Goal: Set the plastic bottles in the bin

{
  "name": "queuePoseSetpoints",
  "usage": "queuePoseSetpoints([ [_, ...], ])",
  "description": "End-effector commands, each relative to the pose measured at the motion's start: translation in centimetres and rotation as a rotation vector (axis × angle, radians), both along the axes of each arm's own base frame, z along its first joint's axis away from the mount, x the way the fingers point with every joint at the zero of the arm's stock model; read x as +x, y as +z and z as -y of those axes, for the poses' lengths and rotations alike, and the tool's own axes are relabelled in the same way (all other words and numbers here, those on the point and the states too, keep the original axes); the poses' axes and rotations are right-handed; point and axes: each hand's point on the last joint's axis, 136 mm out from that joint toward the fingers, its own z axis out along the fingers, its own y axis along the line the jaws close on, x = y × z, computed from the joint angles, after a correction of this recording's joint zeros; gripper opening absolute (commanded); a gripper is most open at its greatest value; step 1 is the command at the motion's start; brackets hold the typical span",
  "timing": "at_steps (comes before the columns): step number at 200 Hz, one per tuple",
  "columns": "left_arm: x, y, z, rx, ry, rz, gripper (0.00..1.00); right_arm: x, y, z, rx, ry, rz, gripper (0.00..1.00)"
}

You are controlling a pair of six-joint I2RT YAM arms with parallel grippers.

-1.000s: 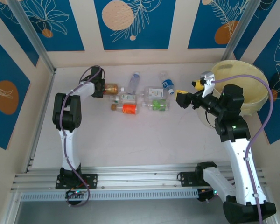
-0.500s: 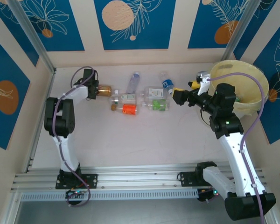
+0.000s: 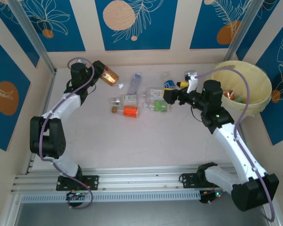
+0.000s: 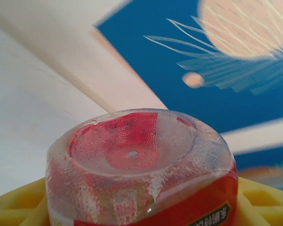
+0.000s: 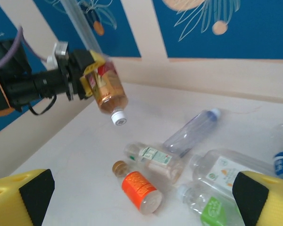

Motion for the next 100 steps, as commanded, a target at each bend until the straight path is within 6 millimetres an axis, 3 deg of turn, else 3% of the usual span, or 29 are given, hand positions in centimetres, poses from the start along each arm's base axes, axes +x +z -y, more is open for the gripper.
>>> queuePoseSetpoints([
  [1, -4.5, 7.0, 7.1, 0.125, -0.354, 0.255, 0.0, 0.6, 0.5, -2.2, -0.053, 0.049, 0.025, 0.99],
  [17, -7.0, 8.2, 10.1, 0.175, -0.468, 0.317, 0.0, 1.0, 0.1, -4.4, -0.056, 0.104, 0.011, 0.99],
  [37, -9.2, 9.1, 12.4, 0.203, -0.547, 0.363, 0.0, 1.3, -0.3, -7.1, -0.053, 0.185, -0.008, 0.99],
  [62, -10.8, 9.7, 14.2, 0.194, -0.62, 0.383, 0.0, 0.8, -0.6, -10.7, -0.091, 0.308, 0.007, 0.99],
  [100, -11.9, 9.9, 16.1, 0.184, -0.683, 0.406, 0.0, 1.9, -1.4, -13.8, -0.055, 0.375, -0.039, 0.99],
])
